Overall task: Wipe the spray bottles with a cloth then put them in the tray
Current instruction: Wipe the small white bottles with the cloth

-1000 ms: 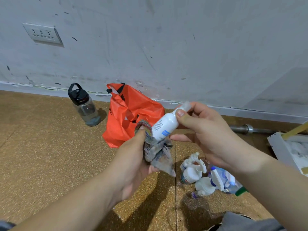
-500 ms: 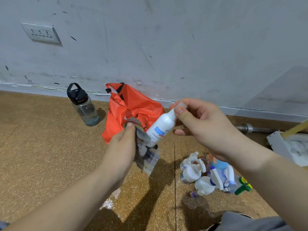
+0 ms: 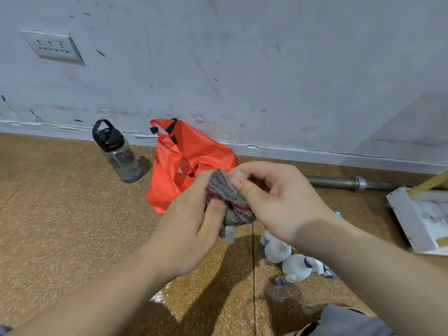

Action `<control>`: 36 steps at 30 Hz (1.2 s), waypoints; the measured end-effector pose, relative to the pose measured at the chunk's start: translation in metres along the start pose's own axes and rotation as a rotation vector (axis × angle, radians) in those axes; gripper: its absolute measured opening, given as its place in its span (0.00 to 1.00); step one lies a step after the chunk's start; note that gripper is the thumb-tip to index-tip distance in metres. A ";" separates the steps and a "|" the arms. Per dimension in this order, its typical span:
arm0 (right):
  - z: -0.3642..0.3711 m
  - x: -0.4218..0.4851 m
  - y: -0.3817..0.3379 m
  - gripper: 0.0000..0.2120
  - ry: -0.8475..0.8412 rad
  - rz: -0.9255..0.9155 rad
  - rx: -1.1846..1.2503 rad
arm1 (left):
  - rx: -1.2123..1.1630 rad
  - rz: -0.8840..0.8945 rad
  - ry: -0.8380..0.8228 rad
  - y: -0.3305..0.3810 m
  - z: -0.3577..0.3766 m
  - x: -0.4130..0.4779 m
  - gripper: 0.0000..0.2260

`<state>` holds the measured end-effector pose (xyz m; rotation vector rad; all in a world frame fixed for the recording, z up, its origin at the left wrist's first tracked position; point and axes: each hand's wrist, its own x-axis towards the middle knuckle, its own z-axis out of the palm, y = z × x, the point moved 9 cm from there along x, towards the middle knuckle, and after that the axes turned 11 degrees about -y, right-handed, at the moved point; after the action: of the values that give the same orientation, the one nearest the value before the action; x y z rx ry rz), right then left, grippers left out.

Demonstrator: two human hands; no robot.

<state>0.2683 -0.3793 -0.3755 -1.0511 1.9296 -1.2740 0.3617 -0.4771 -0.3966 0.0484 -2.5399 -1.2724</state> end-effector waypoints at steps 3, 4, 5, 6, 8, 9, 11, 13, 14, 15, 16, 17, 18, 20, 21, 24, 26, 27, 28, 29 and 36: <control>-0.001 0.003 0.007 0.08 0.006 0.014 0.001 | -0.315 -0.291 0.032 -0.028 0.001 0.004 0.17; -0.001 0.004 0.008 0.08 0.002 0.009 0.014 | -0.444 -0.450 0.005 -0.044 0.007 0.003 0.18; -0.001 0.004 0.008 0.08 -0.003 0.005 0.028 | -0.588 -0.613 -0.036 -0.058 0.016 -0.002 0.18; -0.002 0.005 0.008 0.08 -0.008 0.006 0.040 | -0.724 -0.746 -0.062 -0.066 0.024 -0.008 0.17; -0.001 0.006 0.008 0.08 -0.026 0.009 0.040 | -0.846 -0.847 -0.064 -0.065 0.031 -0.014 0.17; 0.000 0.006 0.008 0.08 -0.032 0.009 0.021 | -0.788 -0.815 -0.069 -0.057 0.030 -0.013 0.18; 0.003 0.007 0.006 0.08 -0.032 0.001 -0.013 | -0.459 -0.601 -0.037 -0.033 0.018 -0.007 0.20; 0.005 0.006 0.006 0.08 -0.021 0.011 -0.017 | -0.130 -0.280 0.046 0.000 0.002 -0.002 0.16; 0.006 0.005 0.005 0.08 -0.015 0.014 -0.007 | -0.035 -0.188 0.051 0.006 -0.001 -0.002 0.14; 0.005 0.004 0.004 0.08 -0.011 0.011 0.005 | 0.011 -0.159 0.045 0.006 -0.002 -0.002 0.13; 0.004 0.005 0.003 0.08 -0.008 0.005 0.013 | -0.007 -0.167 0.054 0.000 -0.004 -0.001 0.15; 0.001 0.005 0.002 0.08 0.006 0.000 0.025 | -0.101 -0.221 0.067 -0.009 -0.006 0.001 0.18; -0.003 0.005 0.003 0.08 0.032 0.004 0.050 | -0.278 -0.331 0.070 -0.024 -0.003 0.000 0.22; -0.013 0.007 0.006 0.08 0.083 0.020 0.084 | -0.609 -0.623 0.018 -0.046 0.016 -0.009 0.26; -0.016 0.007 0.007 0.07 0.094 0.020 0.085 | -0.683 -0.708 -0.001 -0.052 0.024 -0.013 0.25; -0.017 0.008 0.009 0.09 0.094 0.021 0.086 | -0.550 -0.679 0.000 -0.053 0.029 -0.017 0.21; -0.010 0.006 0.008 0.09 0.075 0.029 0.042 | -0.200 -0.421 0.002 -0.030 0.018 -0.010 0.17; -0.004 0.006 0.008 0.09 0.048 0.045 0.017 | -0.030 -0.285 -0.004 -0.016 0.015 -0.007 0.15; 0.002 0.006 0.009 0.09 0.021 0.066 0.009 | 0.067 -0.184 -0.013 -0.007 0.016 -0.005 0.13; 0.006 0.005 0.011 0.09 -0.001 0.084 0.020 | 0.092 -0.128 -0.020 -0.003 0.016 -0.004 0.13; -0.023 0.006 0.021 0.09 0.207 0.149 0.205 | -0.627 -0.542 0.038 -0.055 0.033 -0.013 0.18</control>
<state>0.2406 -0.3696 -0.3874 -0.6834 1.9358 -1.5066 0.3594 -0.4828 -0.4614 0.6455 -2.0409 -2.1835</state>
